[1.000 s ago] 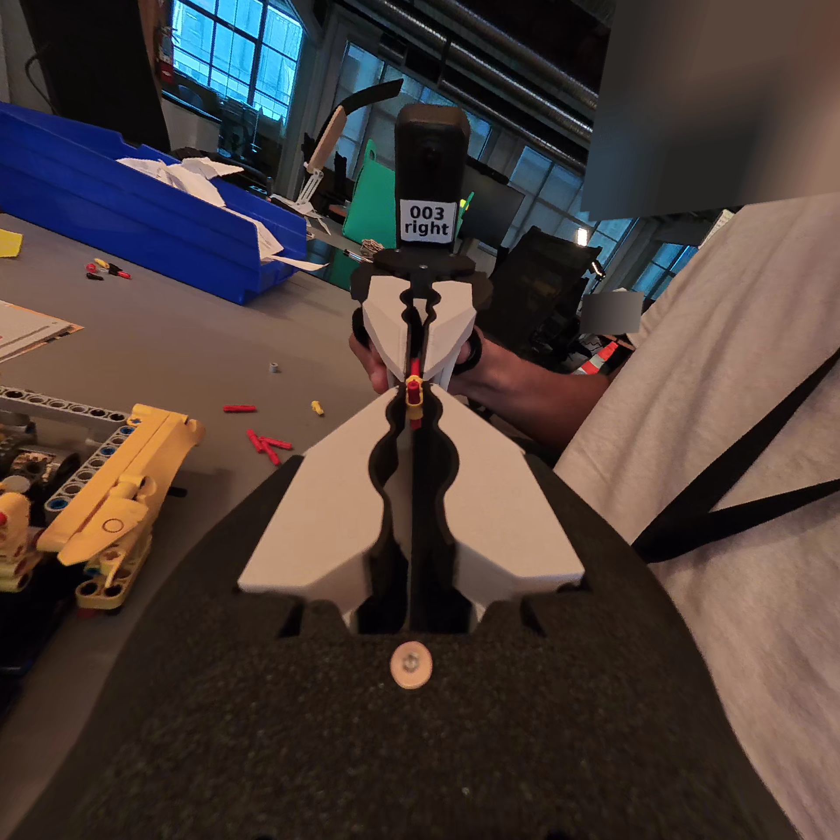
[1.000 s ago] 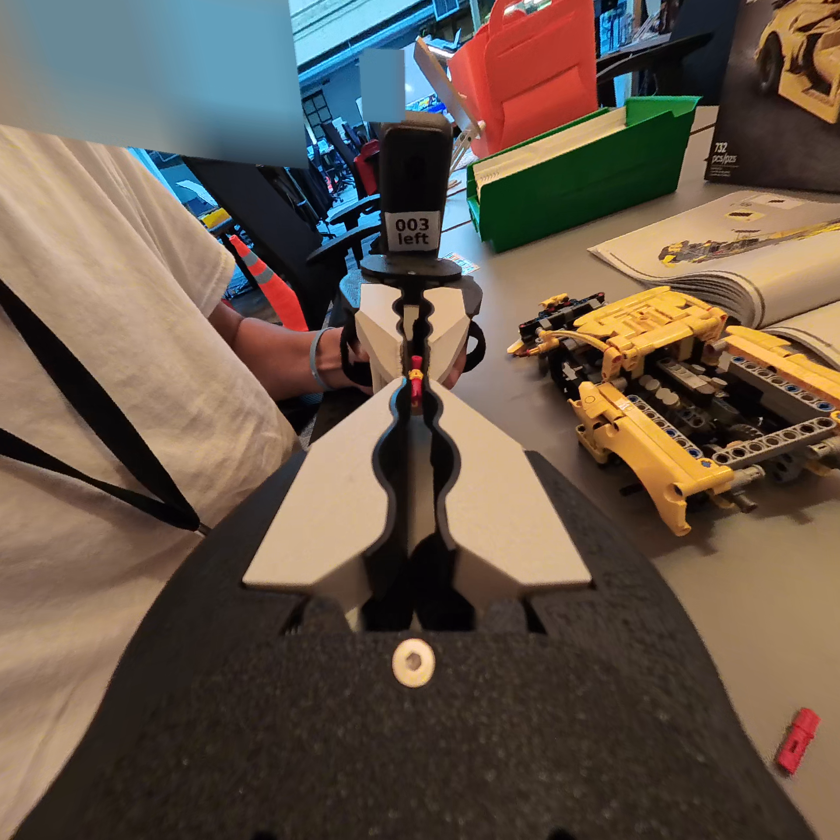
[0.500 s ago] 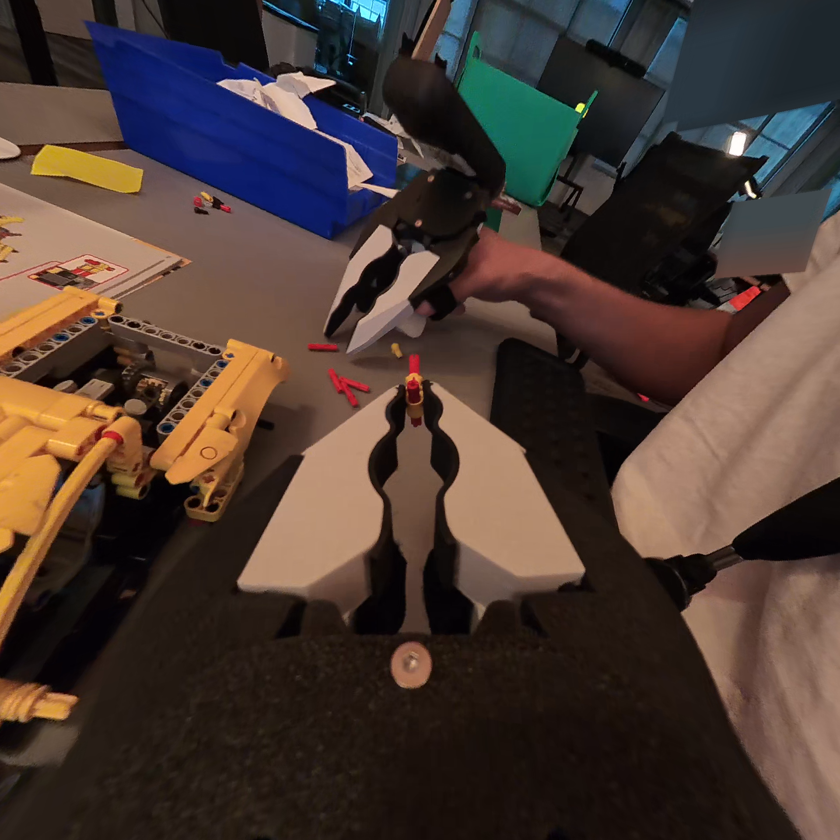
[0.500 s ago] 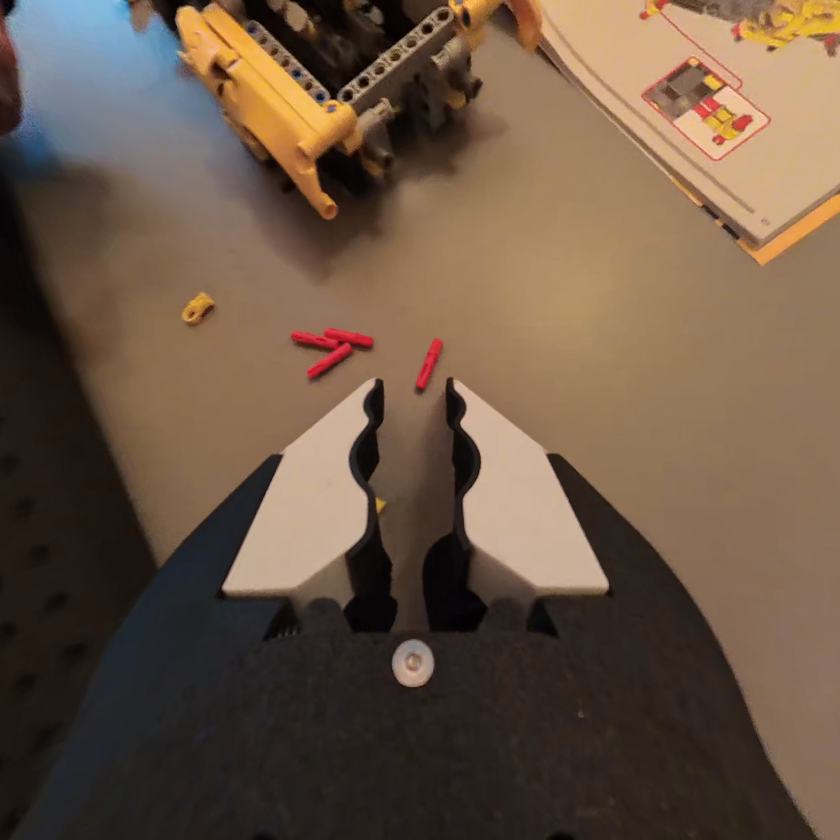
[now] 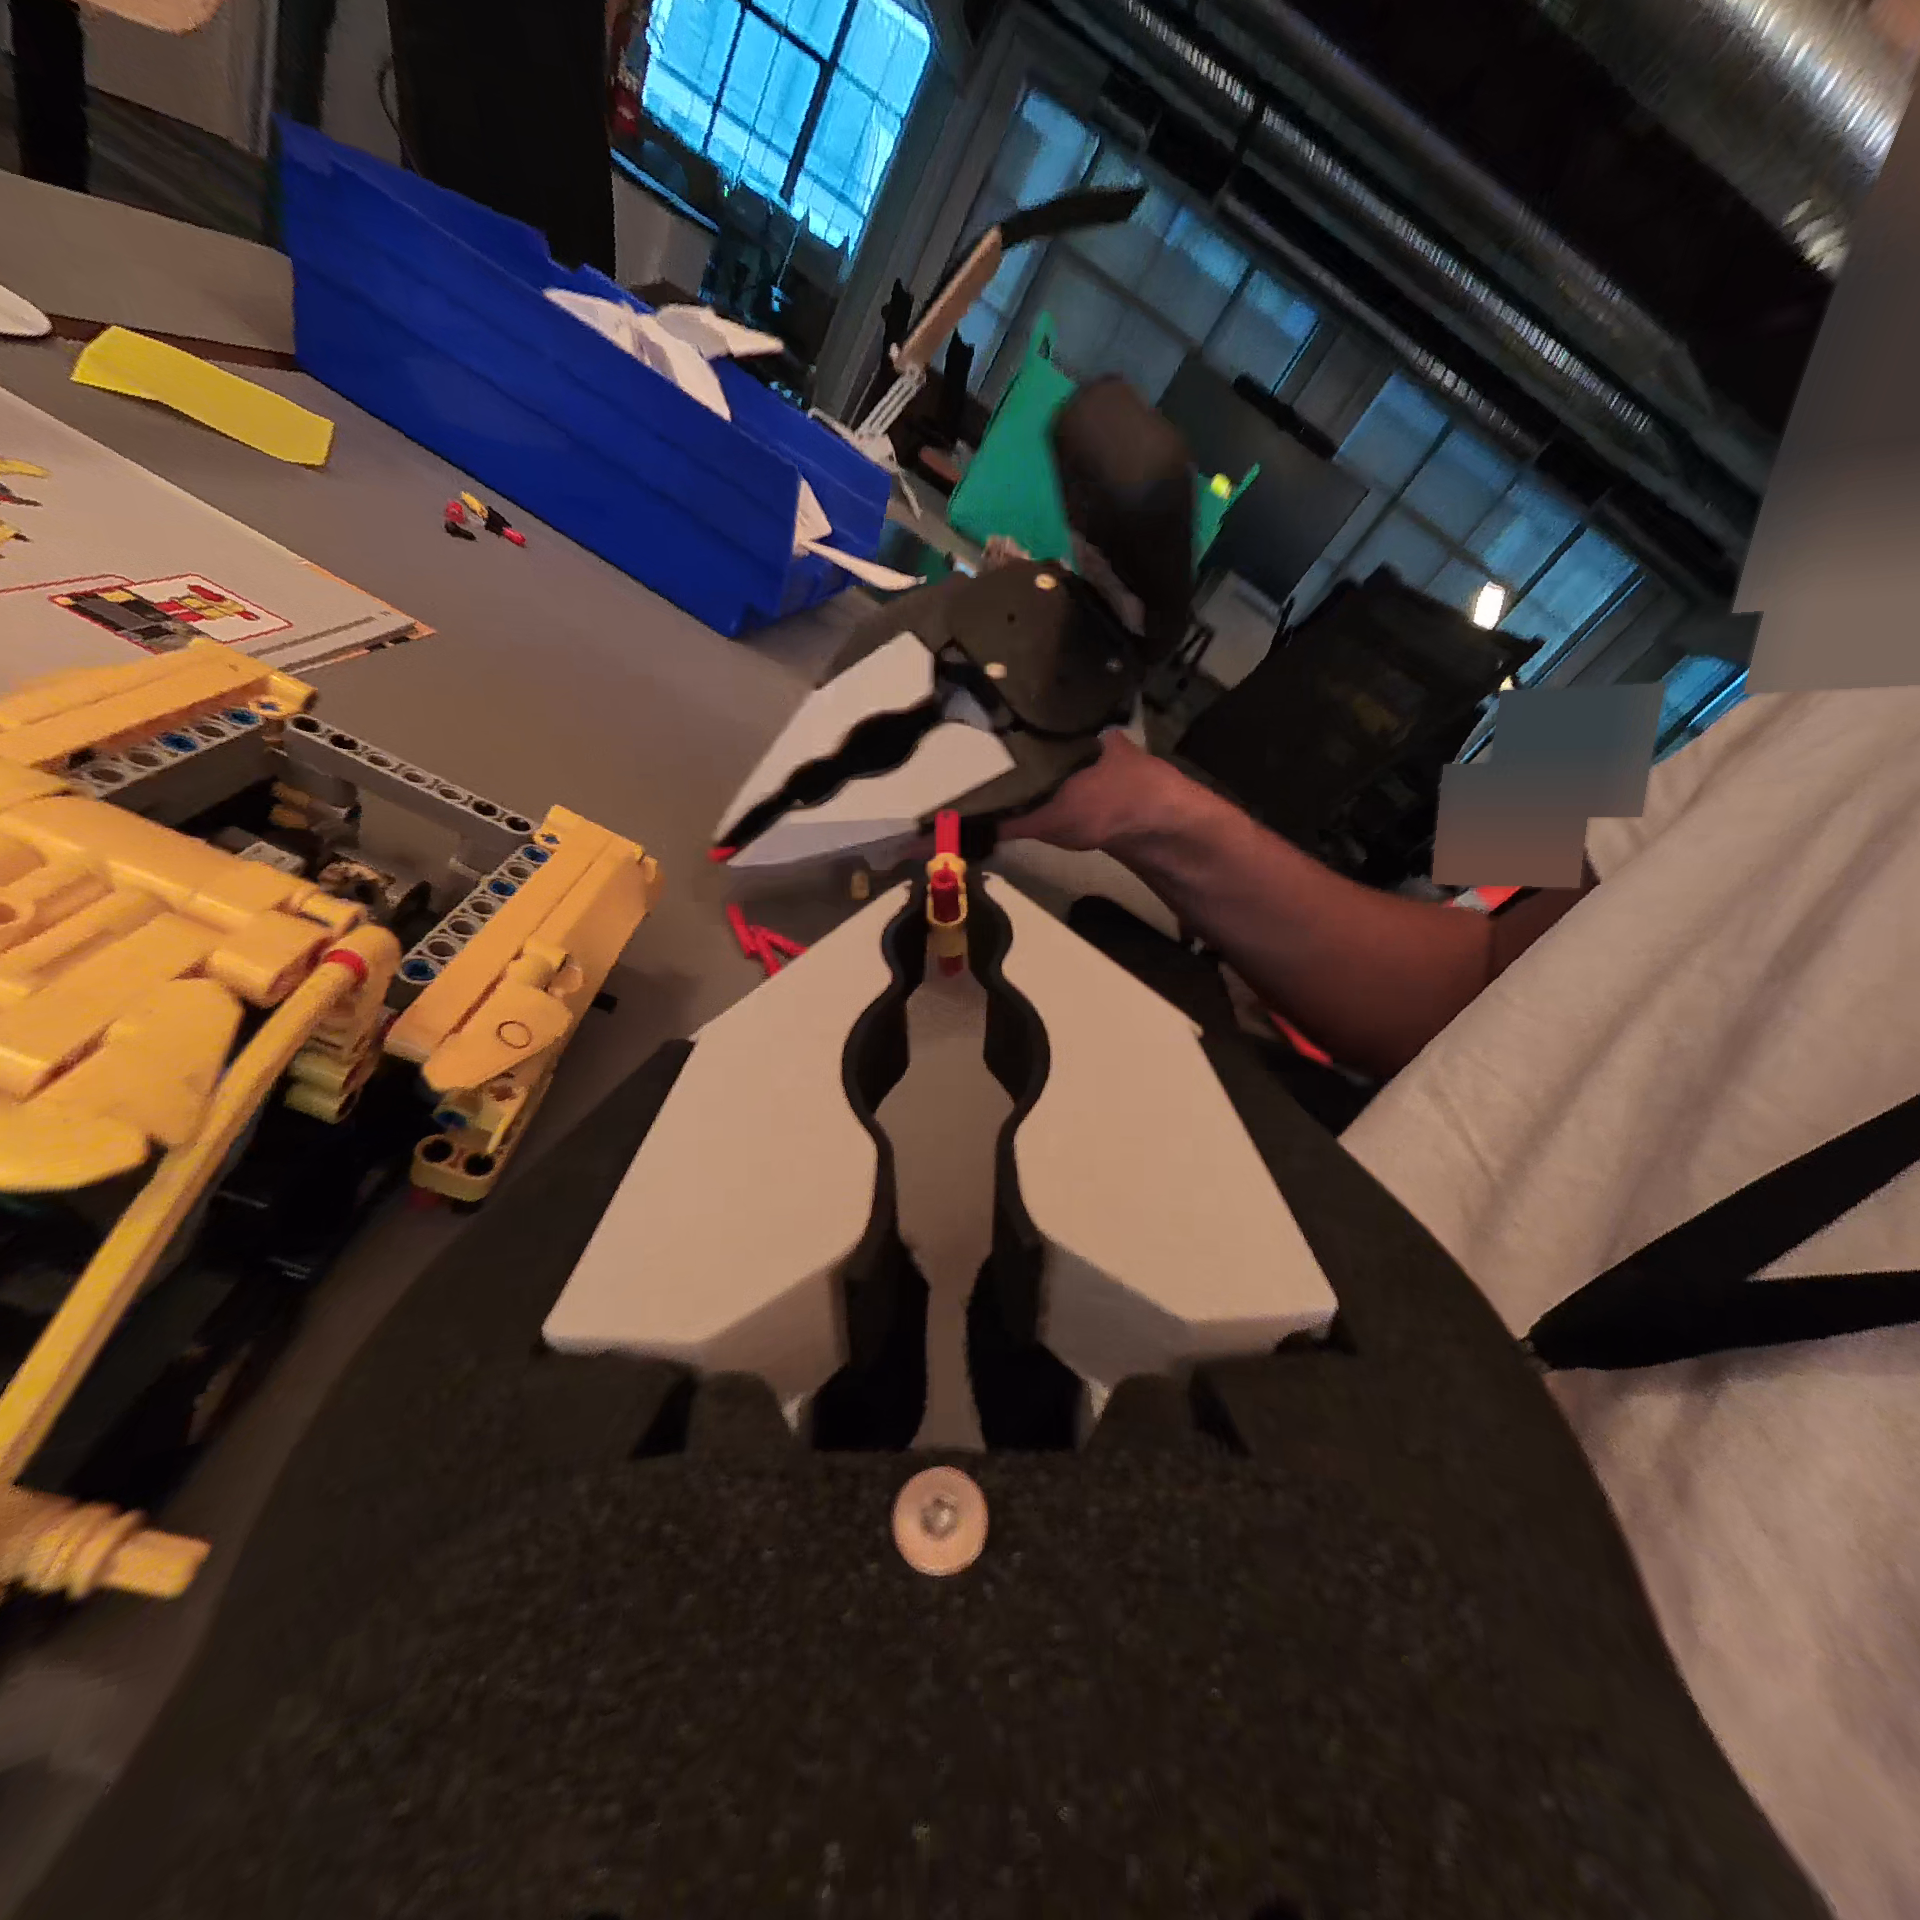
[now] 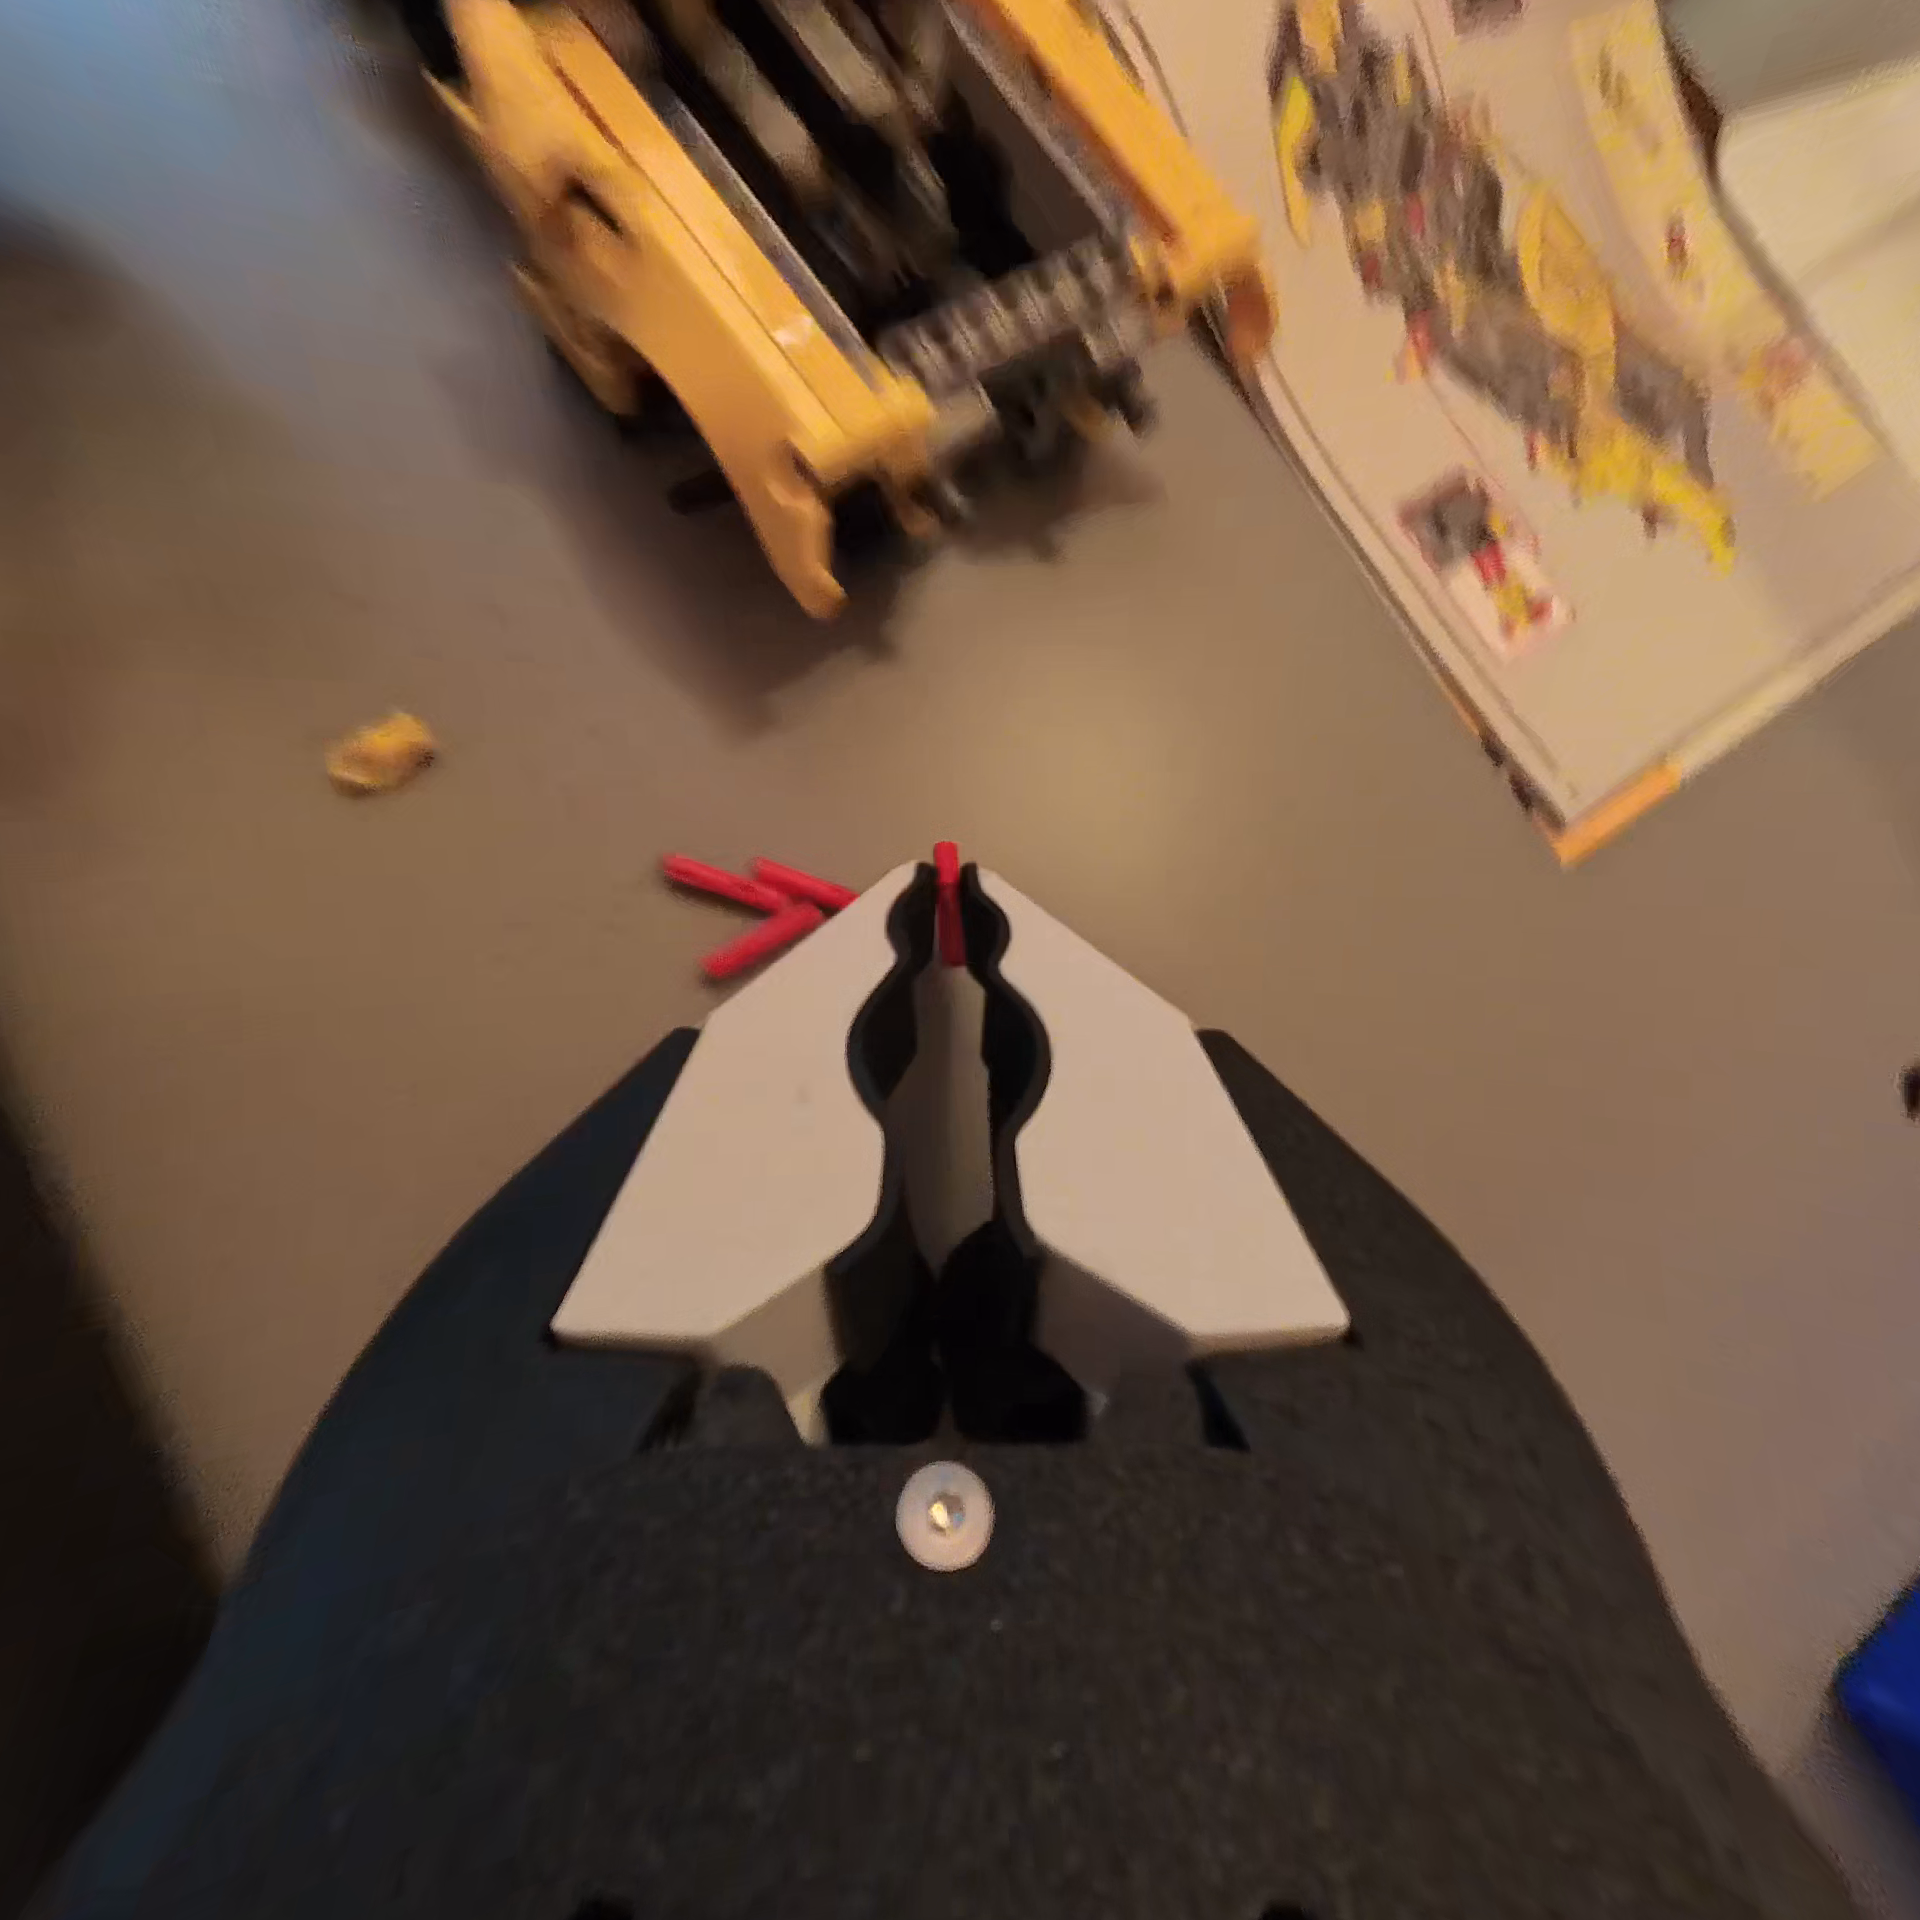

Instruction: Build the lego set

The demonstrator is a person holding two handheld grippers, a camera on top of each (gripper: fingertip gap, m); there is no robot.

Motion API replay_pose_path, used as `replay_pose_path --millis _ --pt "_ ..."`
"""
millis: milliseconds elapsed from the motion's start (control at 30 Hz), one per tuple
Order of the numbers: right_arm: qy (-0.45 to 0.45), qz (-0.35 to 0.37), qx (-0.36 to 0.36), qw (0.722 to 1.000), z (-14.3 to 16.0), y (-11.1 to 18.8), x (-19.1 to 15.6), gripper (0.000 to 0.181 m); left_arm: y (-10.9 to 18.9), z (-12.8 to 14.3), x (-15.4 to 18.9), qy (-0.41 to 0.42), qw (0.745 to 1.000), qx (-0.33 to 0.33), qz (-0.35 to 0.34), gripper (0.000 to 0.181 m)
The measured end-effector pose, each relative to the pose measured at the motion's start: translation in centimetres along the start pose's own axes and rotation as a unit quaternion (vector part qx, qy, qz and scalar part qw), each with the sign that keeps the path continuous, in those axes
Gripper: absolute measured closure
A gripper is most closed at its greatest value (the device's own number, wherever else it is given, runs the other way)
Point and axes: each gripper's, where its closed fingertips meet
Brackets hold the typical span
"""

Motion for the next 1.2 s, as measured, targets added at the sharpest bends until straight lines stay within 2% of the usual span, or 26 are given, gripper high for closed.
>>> replay_pose_path --millis 67,167,233,300,367,467,633,1200 --pt "0.055 -0.034 0.049 0.997 -3.9 1.7 -2.6 0.178 0.5 -0.9 -0.2 0.033 0.999 0.025 0.013 0.175" --pt "0.187 -0.031 0.104 0.976 -9.9 4.2 -6.6 0.178 1.3 -2.0 -0.3 0.085 0.994 0.058 0.046 0.175" --pt "0.259 0.011 0.100 0.961 -12.0 4.8 -7.6 0.178 1.5 -2.3 -0.2 0.098 0.991 0.066 0.058 0.175" --pt "0.290 0.032 0.091 0.952 -13.2 4.9 -8.2 0.178 1.6 -2.4 0.1 0.097 0.991 0.069 0.065 0.175" --pt "0.301 0.042 0.083 0.949 -13.7 4.6 -8.4 0.178 1.5 -2.4 0.2 0.097 0.991 0.069 0.067 0.175" --pt "0.363 0.087 0.058 0.926 -13.6 4.0 -8.4 0.178 1.4 -2.3 0.2 0.102 0.990 0.066 0.066 0.175" --pt "0.407 0.130 0.037 0.903 -13.3 2.9 -8.6 0.178 1.3 -2.2 -0.1 0.133 0.986 0.067 0.073 0.175" --pt "0.445 0.180 0.031 0.877 -13.7 2.6 -8.0 0.178 1.2 -2.1 -0.9 0.174 0.980 0.068 0.071 0.175"
Point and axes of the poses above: each gripper's, where its closed fingertips meet, y back along the fingers, z out of its underside, x = y × z across the jaws, and after that the axes turned 7 degrees about -z, right-handed
